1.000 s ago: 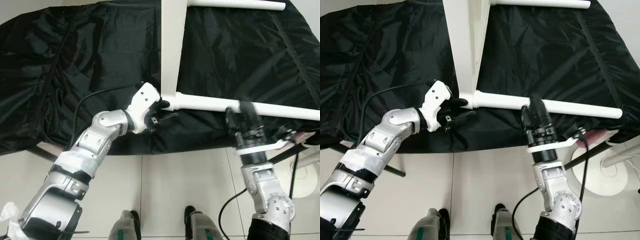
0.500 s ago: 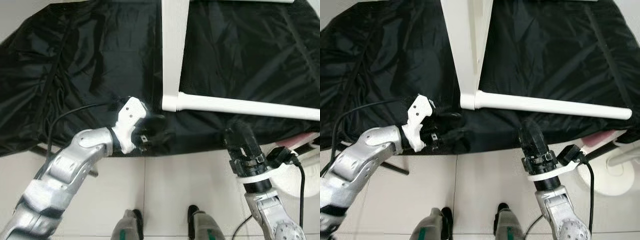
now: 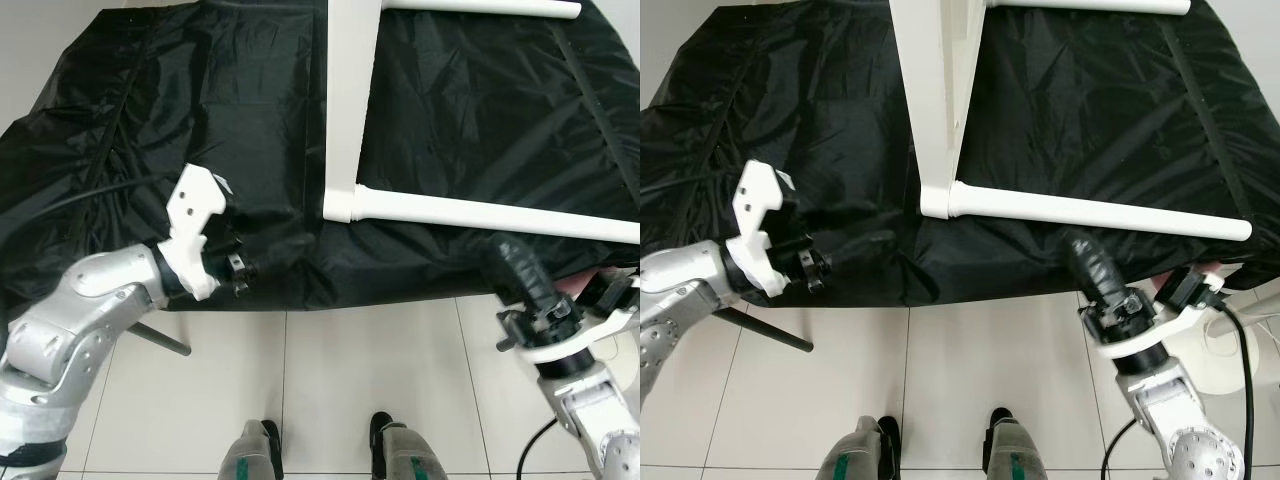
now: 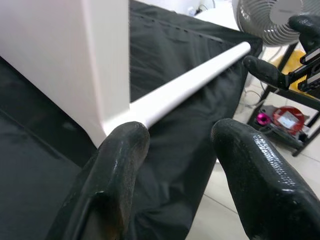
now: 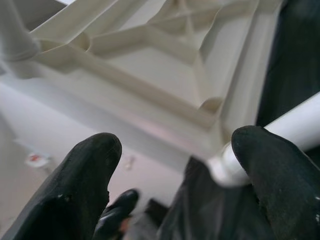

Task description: Building children table

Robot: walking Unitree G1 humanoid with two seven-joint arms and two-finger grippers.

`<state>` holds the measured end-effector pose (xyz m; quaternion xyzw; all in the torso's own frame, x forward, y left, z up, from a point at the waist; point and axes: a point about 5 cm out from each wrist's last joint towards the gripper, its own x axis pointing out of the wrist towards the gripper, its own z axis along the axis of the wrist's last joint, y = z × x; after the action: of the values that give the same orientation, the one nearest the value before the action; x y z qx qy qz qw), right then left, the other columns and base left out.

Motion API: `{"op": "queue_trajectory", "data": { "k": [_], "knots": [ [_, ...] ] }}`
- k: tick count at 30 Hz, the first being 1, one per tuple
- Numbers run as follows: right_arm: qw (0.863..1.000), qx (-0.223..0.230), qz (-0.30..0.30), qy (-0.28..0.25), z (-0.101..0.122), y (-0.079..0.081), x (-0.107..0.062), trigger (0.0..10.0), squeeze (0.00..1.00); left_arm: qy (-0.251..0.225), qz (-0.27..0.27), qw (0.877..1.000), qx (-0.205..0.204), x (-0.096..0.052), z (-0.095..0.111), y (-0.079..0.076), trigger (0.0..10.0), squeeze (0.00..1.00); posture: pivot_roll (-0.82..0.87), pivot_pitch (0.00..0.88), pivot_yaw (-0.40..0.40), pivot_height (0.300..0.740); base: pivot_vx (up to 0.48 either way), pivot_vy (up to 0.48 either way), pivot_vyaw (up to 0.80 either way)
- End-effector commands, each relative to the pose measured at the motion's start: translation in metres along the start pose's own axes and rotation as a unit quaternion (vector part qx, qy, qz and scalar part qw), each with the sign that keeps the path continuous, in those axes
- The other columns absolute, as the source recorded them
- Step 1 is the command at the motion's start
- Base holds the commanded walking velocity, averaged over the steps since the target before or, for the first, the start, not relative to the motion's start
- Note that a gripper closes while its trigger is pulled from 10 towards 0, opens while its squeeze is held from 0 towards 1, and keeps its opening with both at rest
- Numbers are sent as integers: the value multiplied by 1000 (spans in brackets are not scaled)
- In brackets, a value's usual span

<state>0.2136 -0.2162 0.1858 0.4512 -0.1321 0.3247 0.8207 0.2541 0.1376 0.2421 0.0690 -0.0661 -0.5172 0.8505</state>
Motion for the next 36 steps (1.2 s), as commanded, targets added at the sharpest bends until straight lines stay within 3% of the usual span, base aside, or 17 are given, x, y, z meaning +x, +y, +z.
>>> {"op": "queue_trajectory", "data": {
  "k": [1,3,10,11,13,18,21,22,23,24,26,27,32,36],
  "knots": [
    [999,-20,-30,-11,3,-5,-2,10000,0,9,34,999,1,-4,-1,7,10000,0,-13,197,66,740,0,0,0],
    [994,-64,-72,-42,10,-11,7,10000,0,-1,89,996,3,-4,-3,18,10000,0,-27,171,58,740,0,0,0],
    [981,-145,-116,-63,12,-11,21,10000,0,-7,173,985,-6,-1,-14,30,10000,0,-42,143,56,740,0,0,0],
    [970,-180,-147,-65,11,-15,27,10000,0,-17,213,977,-22,4,-21,33,10000,0,-60,103,65,740,0,0,0],
    [959,-218,-166,-64,11,-18,31,10000,0,-26,238,970,-30,7,-25,36,10000,0,-59,99,66,740,0,0,0],
    [943,-259,-204,-45,10,-29,38,10000,0,-17,300,953,-31,12,-35,45,10000,0,-61,83,73,740,0,0,0],
    [888,-357,-290,-10,9,-50,38,10000,0,-15,343,938,-48,13,-45,55,10000,0,-72,62,79,740,0,0,0],
    [888,-357,-290,-10,9,-50,38,10000,0,-15,343,938,-48,13,-45,55,10000,0,-72,62,79,740,0,0,0],
    [873,-382,-303,-3,8,-53,38,10000,0,-16,352,934,-49,13,-47,56,10000,0,-72,62,79,740,0,0,0],
    [873,-382,-303,-3,8,-53,38,10000,0,-16,352,934,-49,13,-47,56,10000,0,-72,62,79,740,0,0,0],
    [836,-450,-314,16,1,-59,38,10000,0,7,387,922,-32,15,-60,61,10000,0,-83,40,72,740,0,0,0],
    [825,-470,-314,20,-1,-60,39,10000,0,8,394,918,-29,16,-63,62,10000,0,-83,35,71,740,0,0,0],
    [817,-486,-309,26,-7,-62,43,10000,0,11,417,908,-35,20,-72,63,10000,0,-83,22,67,740,0,0,0],
    [810,-499,-307,29,-15,-65,47,10000,0,62,416,907,-14,26,-89,63,10000,0,-78,17,88,740,0,0,0]
  ]
}}
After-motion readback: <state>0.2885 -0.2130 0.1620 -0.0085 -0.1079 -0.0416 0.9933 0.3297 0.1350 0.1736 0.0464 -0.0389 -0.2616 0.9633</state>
